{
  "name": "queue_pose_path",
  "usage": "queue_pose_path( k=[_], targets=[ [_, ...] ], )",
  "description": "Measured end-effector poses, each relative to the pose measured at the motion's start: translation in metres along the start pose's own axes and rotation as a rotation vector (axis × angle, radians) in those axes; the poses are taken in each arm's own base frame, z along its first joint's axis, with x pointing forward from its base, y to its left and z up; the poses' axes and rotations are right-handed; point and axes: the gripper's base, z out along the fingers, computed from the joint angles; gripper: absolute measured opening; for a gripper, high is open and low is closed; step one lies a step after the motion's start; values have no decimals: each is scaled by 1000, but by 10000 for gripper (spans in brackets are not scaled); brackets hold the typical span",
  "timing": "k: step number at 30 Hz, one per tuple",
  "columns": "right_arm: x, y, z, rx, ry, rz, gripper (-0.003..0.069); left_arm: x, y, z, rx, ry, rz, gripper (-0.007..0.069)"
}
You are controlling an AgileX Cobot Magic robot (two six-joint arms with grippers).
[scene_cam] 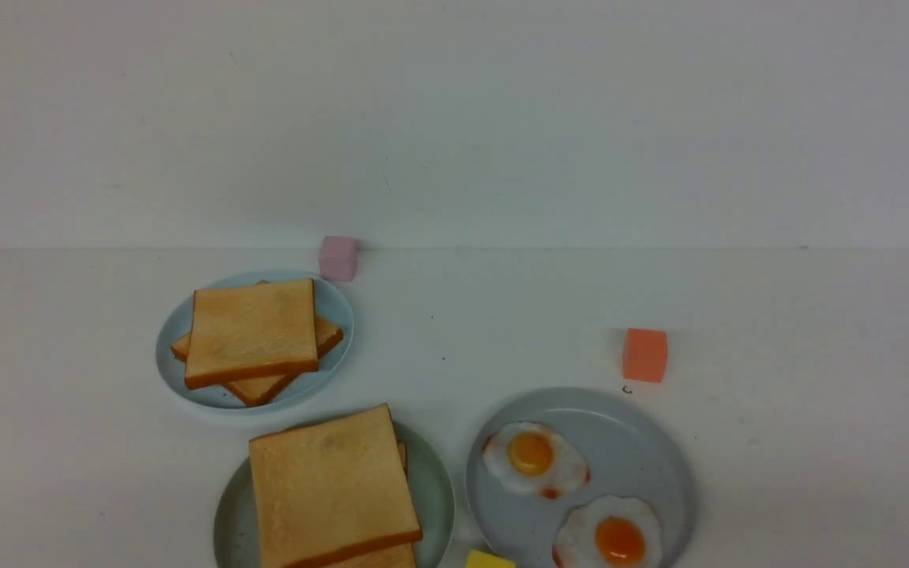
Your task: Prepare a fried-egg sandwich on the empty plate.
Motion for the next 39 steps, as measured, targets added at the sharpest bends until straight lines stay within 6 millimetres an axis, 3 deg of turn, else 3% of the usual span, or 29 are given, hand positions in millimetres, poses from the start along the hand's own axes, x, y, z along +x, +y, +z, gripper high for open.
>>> queue_pose_path(
  k=[5,9,14,18,20,39],
  targets=[
    [0,0,0,0,0,1,8,1,4,0,-35,-20,72,-13],
    [0,0,0,-1,0,3,14,10,21,-8,-179,-148,124,-13],
    [0,0,0,0,0,0,18,47,57,-10,-440,-273,92,-13],
    [0,0,0,0,-1,1,22,80,82,-1,-598,-210,51,-13],
    [0,0,0,0,-1,1,25,86,86,-1,-641,-180,45,-13],
    [0,0,0,-1,-1,4,44,86,86,-1,-646,-179,68,-7]
  ],
)
